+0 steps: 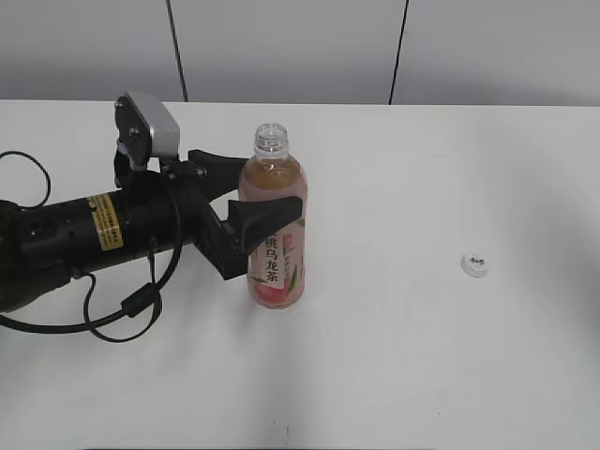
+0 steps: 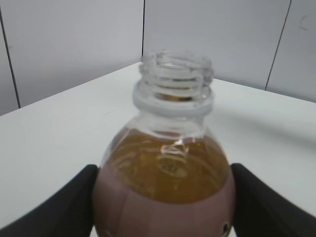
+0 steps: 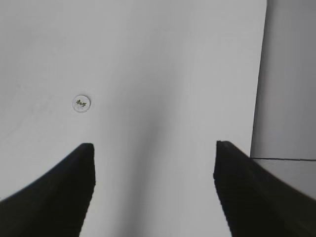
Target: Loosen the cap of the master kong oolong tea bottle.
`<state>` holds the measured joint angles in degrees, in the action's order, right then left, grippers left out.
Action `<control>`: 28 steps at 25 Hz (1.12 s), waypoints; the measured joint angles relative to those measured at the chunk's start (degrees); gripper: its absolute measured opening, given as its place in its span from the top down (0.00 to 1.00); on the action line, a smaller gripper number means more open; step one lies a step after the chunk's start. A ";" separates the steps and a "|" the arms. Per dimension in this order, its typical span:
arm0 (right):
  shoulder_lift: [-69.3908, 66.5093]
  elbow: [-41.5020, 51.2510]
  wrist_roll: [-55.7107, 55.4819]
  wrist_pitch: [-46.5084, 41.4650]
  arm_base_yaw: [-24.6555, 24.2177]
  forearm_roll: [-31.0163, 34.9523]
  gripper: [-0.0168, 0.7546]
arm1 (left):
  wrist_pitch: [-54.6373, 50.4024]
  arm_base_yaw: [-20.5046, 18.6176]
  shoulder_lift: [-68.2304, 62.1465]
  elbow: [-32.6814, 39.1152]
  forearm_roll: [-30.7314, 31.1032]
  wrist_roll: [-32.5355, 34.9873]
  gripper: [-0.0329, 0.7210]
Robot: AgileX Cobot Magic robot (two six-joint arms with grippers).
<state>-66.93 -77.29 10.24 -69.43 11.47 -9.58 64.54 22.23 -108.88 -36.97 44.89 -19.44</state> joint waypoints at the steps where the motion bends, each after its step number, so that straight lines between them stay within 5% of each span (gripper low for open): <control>1: 2.18 1.50 -0.05 0.00 0.00 0.00 0.24 | 0.00 0.00 0.00 0.00 0.01 0.00 0.33; 20: 48.65 43.02 -1.58 6.96 0.00 6.40 0.24 | 0.00 0.00 -0.07 0.00 -0.19 0.10 0.33; 28: 54.09 46.58 -3.04 9.29 0.00 6.54 0.24 | 0.00 0.00 -0.07 0.00 -0.25 0.12 0.33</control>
<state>-12.84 -30.71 7.20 -60.14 11.47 -3.04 64.54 22.23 -108.94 -36.97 44.63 -19.32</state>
